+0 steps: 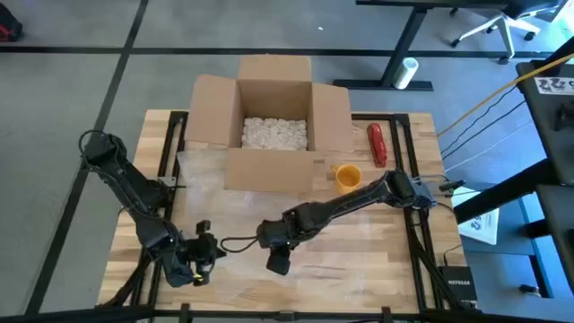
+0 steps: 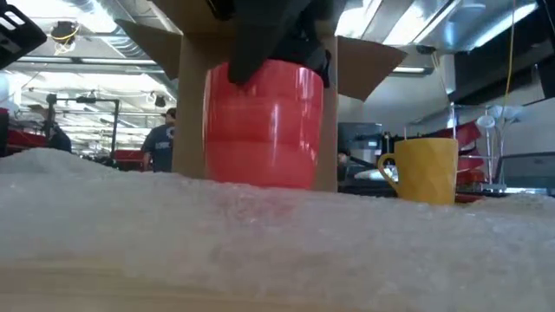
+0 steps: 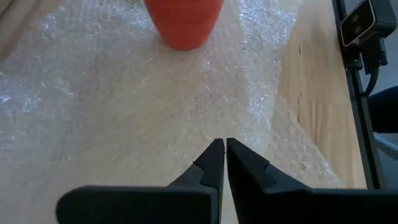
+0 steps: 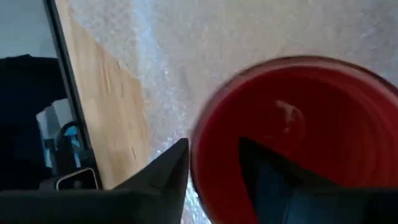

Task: Wrap mug
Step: Wrap the red mug with bubble wrap

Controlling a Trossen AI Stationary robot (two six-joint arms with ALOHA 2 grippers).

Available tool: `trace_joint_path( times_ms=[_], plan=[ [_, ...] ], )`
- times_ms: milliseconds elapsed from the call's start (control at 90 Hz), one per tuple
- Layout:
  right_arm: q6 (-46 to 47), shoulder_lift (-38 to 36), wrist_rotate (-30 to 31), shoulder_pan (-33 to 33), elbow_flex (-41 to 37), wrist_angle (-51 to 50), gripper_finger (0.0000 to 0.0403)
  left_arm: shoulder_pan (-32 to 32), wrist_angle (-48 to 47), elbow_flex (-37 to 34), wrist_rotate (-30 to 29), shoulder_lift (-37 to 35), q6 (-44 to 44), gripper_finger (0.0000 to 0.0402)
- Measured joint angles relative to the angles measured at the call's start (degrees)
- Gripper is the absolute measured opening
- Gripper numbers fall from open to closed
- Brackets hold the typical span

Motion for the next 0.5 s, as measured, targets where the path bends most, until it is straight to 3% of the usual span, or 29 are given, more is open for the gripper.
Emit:
trace_joint_path(
  times_ms=[200,400,500],
  plan=[
    [-4.2,-0.3,6.8,1.2,8.5,-9.7,0.0123,0.0,0.0,0.0,0.0,0.0,-0.8,0.0],
    [-6.8,-2.2,16.4,5.9,12.7,-20.9,0.0015,-0.9,0.0,0.0,0.0,0.0,-0.8,0.0],
    [-3.4,-4.9,22.0,9.4,10.8,-23.5,0.0014,-1.2,0.1,0.0,-0.1,0.0,-0.8,0.0]
  ],
)
